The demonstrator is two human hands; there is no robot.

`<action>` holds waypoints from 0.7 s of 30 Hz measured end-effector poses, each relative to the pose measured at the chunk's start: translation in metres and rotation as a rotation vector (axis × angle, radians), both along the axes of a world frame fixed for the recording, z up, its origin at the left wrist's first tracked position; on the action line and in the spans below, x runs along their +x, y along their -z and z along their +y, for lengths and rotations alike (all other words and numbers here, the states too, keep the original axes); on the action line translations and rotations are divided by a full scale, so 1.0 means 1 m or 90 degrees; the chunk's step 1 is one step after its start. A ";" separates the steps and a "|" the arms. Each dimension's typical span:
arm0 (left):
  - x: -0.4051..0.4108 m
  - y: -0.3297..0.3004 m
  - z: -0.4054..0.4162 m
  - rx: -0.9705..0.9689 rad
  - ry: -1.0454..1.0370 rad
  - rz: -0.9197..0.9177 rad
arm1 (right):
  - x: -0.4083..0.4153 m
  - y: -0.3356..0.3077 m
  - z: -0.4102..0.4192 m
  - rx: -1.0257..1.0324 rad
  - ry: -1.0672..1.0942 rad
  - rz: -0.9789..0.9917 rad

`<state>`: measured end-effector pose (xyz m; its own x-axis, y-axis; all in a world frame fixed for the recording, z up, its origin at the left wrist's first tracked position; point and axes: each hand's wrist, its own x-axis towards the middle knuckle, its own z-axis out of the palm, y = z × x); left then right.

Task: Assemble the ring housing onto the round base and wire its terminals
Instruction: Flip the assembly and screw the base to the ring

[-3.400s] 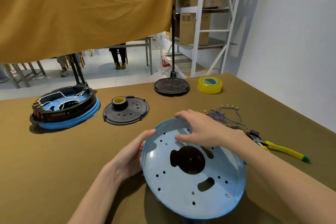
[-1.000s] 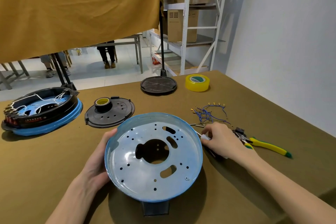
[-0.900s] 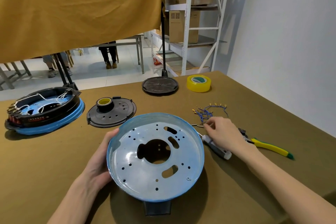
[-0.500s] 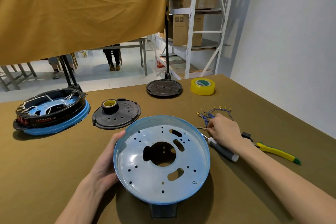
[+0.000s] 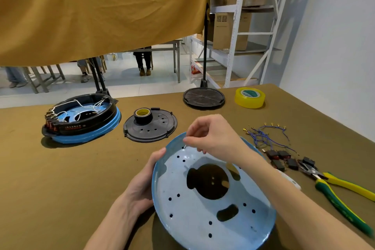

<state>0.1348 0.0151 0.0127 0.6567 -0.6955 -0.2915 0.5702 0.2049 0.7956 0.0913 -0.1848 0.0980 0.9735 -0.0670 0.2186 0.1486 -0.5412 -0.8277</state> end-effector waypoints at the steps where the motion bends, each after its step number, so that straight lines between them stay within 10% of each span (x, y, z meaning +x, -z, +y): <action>1: 0.002 0.002 0.000 0.003 -0.002 0.000 | 0.001 0.001 0.004 -0.023 -0.002 0.017; 21: -0.003 -0.018 0.000 -0.086 -0.091 -0.089 | -0.007 -0.031 0.002 0.094 -0.076 -0.061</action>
